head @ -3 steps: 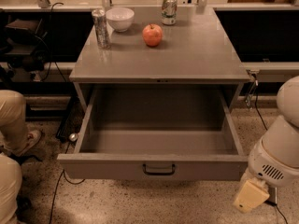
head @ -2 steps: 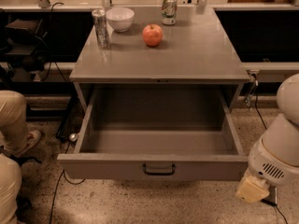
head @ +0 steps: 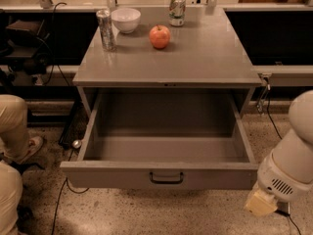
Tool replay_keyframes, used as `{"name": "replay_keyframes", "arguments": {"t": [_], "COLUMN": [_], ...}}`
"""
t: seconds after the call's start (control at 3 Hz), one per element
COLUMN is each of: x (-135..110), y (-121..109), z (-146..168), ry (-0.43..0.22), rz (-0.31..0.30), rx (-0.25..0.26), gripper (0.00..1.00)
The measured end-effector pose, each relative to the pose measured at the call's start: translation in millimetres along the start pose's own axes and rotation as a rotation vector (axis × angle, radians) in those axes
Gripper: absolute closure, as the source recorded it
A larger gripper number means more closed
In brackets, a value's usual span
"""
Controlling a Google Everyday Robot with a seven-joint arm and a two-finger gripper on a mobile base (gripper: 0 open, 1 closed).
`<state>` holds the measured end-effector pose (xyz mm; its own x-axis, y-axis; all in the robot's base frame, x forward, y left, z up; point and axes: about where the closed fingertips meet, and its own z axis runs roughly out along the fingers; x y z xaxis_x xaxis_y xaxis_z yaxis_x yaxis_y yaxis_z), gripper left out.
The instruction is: Close top drawer
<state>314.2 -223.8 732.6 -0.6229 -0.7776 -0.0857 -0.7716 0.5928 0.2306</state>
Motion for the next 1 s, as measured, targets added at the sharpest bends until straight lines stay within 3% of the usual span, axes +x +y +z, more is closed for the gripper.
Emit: {"name": "replay_keyframes", "arguments": {"t": [0.33,0.67,1.0], "x": [-6,-19,-42], "y": [-16,-38,-62], "z": [37,60,64], "ry": [-0.057,-0.162,-0.295], "rz": [0.021,0.056,0.073], "rx": [0.009,0.036,0.088], "gripper": [1.0,1.0,1.0]}}
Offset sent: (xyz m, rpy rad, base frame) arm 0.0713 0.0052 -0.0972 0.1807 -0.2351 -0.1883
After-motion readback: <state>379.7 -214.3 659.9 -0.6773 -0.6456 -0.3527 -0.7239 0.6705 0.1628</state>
